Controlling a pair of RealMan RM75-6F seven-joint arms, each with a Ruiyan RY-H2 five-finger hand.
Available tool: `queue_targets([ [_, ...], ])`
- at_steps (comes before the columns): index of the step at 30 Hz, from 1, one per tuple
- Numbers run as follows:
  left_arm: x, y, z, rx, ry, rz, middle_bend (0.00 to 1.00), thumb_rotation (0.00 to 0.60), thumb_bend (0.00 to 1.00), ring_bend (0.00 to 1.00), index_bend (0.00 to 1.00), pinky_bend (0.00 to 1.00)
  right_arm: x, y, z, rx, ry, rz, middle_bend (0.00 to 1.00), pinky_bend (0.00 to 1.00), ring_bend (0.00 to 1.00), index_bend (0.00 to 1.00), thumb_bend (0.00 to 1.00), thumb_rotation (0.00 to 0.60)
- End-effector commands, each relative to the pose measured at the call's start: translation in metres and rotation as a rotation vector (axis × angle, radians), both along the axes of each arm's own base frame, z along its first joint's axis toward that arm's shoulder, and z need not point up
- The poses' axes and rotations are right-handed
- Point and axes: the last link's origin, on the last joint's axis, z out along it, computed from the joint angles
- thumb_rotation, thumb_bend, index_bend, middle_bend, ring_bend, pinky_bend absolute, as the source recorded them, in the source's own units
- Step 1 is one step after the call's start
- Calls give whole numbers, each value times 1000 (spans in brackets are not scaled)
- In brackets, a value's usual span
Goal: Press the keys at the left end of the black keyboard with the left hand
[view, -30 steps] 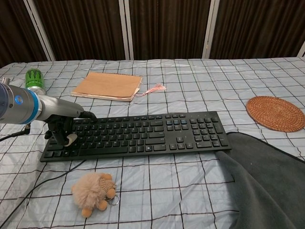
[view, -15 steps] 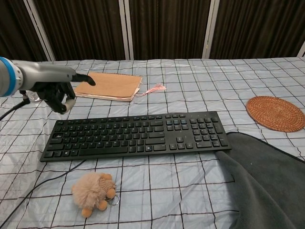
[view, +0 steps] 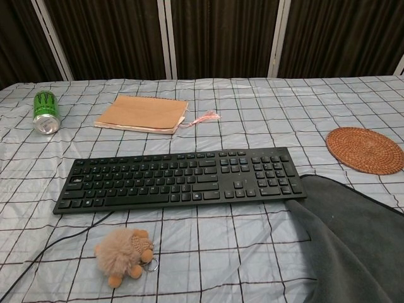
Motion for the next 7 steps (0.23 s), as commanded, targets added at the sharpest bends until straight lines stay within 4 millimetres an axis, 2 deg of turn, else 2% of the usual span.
queue_targets([
  [1,-24,-24,13,60,-5,-11,0,600,0,0,0,0,1,0,-1,1,7,9,0,0,0,0,82,600],
  [7,-46,-40,20,92,0,17,0,600,0,0,0,0,0,0,-2,5,18,20,0,0,0,0,85,600],
])
